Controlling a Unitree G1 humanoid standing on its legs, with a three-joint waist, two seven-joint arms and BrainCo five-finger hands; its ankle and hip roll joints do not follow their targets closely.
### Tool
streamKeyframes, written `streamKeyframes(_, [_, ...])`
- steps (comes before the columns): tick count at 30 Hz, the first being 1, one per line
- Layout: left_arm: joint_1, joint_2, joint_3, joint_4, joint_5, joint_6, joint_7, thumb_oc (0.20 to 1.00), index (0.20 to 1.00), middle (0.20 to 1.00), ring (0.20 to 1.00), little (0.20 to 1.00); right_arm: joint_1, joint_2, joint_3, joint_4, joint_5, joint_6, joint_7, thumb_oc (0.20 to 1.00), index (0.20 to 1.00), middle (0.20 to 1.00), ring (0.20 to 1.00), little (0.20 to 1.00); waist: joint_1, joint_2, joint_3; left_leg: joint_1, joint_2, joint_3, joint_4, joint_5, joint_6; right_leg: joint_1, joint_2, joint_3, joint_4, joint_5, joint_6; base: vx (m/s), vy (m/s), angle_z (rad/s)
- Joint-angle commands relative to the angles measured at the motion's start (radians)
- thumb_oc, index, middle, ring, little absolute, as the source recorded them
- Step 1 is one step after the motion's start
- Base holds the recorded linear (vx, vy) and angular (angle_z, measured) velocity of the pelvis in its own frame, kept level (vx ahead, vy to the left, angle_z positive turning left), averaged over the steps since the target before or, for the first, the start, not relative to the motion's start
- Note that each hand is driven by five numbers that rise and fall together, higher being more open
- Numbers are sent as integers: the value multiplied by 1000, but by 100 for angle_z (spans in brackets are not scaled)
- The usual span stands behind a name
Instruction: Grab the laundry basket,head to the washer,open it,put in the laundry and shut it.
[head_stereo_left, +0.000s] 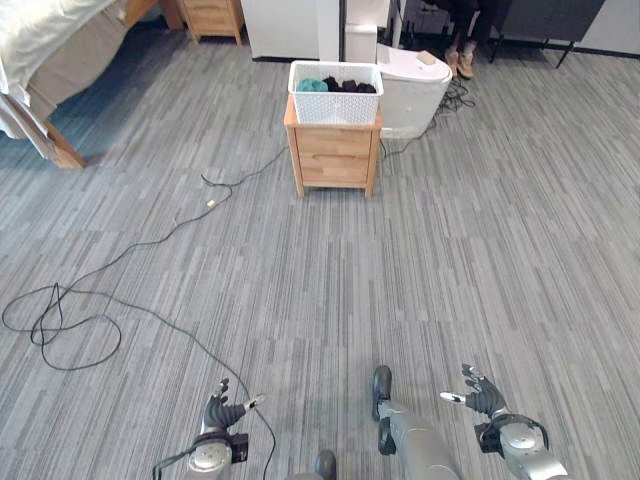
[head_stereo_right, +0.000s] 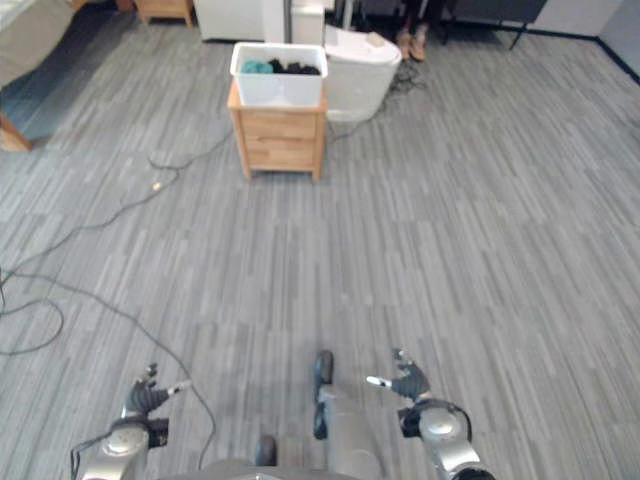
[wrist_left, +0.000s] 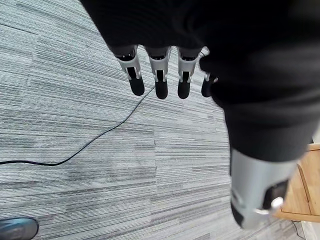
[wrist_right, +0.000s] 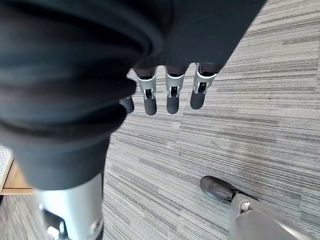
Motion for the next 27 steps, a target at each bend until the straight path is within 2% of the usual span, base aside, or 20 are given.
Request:
streamKeyframes(1, [-14,32,-6,-38,-9,-42,11,1000,1000,1000,1000,1000,4,-25,-3,-61,-8,-28,-1,1000,1000,1000,1000,1000,-42,12,-16,141,-25,-5,49,-53,-81,116,31,-5,-48,155,0,383,-184,58])
streamKeyframes(2, [-15,30,-11,-30,-6,-39,10,1000,1000,1000,1000,1000,6,-27,-7,-52,-12,-28,-2,1000,1000,1000,1000,1000,-46,17,-23,139,-12,-5,72,-41,-97,124,34,-8,-38,158,-9,360,-200,90])
streamKeyframes(4, [-18,23,-22,-24,-3,-39,9,1000,1000,1000,1000,1000,3,-33,-9,-41,-17,-30,-10,1000,1000,1000,1000,1000,-52,33,-32,112,11,10,158,23,-143,151,42,-26,-40,155,-25,389,-214,87])
streamKeyframes(5, [-20,27,-34,-37,0,-46,4,1000,1000,1000,1000,1000,4,-53,-11,-60,-5,-38,-9,1000,1000,1000,1000,1000,-55,41,-32,26,46,71,352,169,-204,229,51,-30,-65,122,-57,385,-197,45])
streamKeyframes(6, [-21,27,-34,-37,0,-46,4,1000,1000,1000,1000,1000,4,-53,-11,-59,-5,-38,-9,1000,1000,1000,1000,1000,-54,42,-32,25,47,72,356,166,-204,230,52,-29,-65,122,-57,399,-194,26])
streamKeyframes(7, [-30,26,-38,-35,-3,-46,5,1000,1000,1000,1000,1000,-3,-57,-11,-55,-2,-38,-12,1000,1000,1000,1000,1000,-51,37,-27,-13,62,106,408,182,-205,257,47,-27,-76,106,-65,285,-125,-15])
streamKeyframes(8, [-45,24,-46,-43,-13,-45,4,1000,1000,1000,1000,1000,-16,-65,-12,-45,1,-33,-21,1000,1000,1000,1000,1000,-36,11,-15,-112,66,175,446,142,-173,310,24,-15,-94,81,-71,287,-119,-26])
streamKeyframes(9, [-45,24,-47,-43,-13,-45,4,1000,1000,1000,1000,1000,-16,-65,-12,-44,1,-33,-21,1000,1000,1000,1000,1000,-33,15,-12,-114,72,178,458,133,-173,312,29,-13,-94,80,-71,278,-86,-49])
streamKeyframes(10, [-47,24,-52,-46,-13,-43,0,1000,1000,1000,1000,1000,-18,-66,-13,-45,3,-30,-22,1000,1000,1000,1000,1000,-23,9,-9,-148,72,195,453,112,-161,341,26,-3,-106,73,-69,216,-20,-37])
streamKeyframes(12, [-36,30,-58,-70,-4,-40,-6,1000,1000,1000,1000,1000,-15,-73,-19,-52,-1,-26,-22,1000,1000,1000,1000,1000,-1,-4,-7,-254,69,227,339,80,-141,407,17,16,-135,40,-57,380,-4,-47])
streamKeyframes(13, [-36,30,-58,-71,-4,-40,-6,1000,1000,1000,1000,1000,-14,-73,-19,-52,-1,-26,-22,1000,1000,1000,1000,1000,0,-4,-6,-252,69,227,340,77,-141,411,17,17,-136,38,-57,328,22,-32])
streamKeyframes(14, [-34,31,-55,-68,-6,-38,-4,1000,1000,1000,1000,1000,-12,-72,-19,-48,-2,-25,-24,1000,1000,1000,1000,1000,8,-3,-7,-286,74,226,286,103,-141,430,25,27,-141,27,-58,305,20,-22])
streamKeyframes(15, [-26,32,-53,-75,-12,-36,-2,1000,1000,1000,1000,1000,-8,-69,-18,-40,-2,-24,-29,1000,1000,1000,1000,1000,21,0,-1,-318,82,224,208,175,-152,475,42,43,-154,8,-58,406,34,-30])
streamKeyframes(17, [-26,29,-49,-69,-19,-32,1,1000,1000,1000,1000,1000,-4,-58,-21,-21,-7,-21,-37,1000,1000,1000,1000,1000,48,10,0,-363,98,225,35,259,-164,535,66,74,-151,-28,-57,480,83,-47])
streamKeyframes(20, [-27,30,-49,-69,-21,-32,4,1000,1000,1000,1000,1000,-3,-53,-20,-14,-10,-20,-39,1000,1000,1000,1000,1000,55,7,1,-372,100,227,-3,279,-166,554,66,91,-142,-42,-58,338,102,-48])
streamKeyframes(21, [-25,26,-44,-66,-24,-31,8,1000,1000,1000,1000,1000,-2,-48,-23,-4,-16,-17,-42,1000,1000,1000,1000,1000,64,3,-7,-389,115,237,-19,300,-170,591,66,117,-127,-64,-55,481,208,-44])
streamKeyframes(24, [-20,30,-38,-61,-16,-29,5,1000,1000,1000,1000,1000,11,-33,-34,4,-25,-14,-32,1000,1000,1000,1000,1000,66,-5,-41,-369,130,265,29,316,-156,639,54,140,-87,-90,-42,538,249,-62])
streamKeyframes(25, [-20,32,-39,-61,-10,-28,4,1000,1000,1000,1000,1000,13,-28,-37,6,-27,-11,-31,1000,1000,1000,1000,1000,67,-11,-50,-372,124,265,59,305,-148,642,40,142,-71,-87,-35,464,249,-52])
streamKeyframes(27, [-20,38,-42,-57,0,-25,2,1000,1000,1000,1000,1000,15,-13,-42,26,-21,-10,-26,1000,1000,1000,1000,1000,67,-44,-68,-363,93,275,122,257,-124,634,-6,150,2,-14,3,403,233,-5])
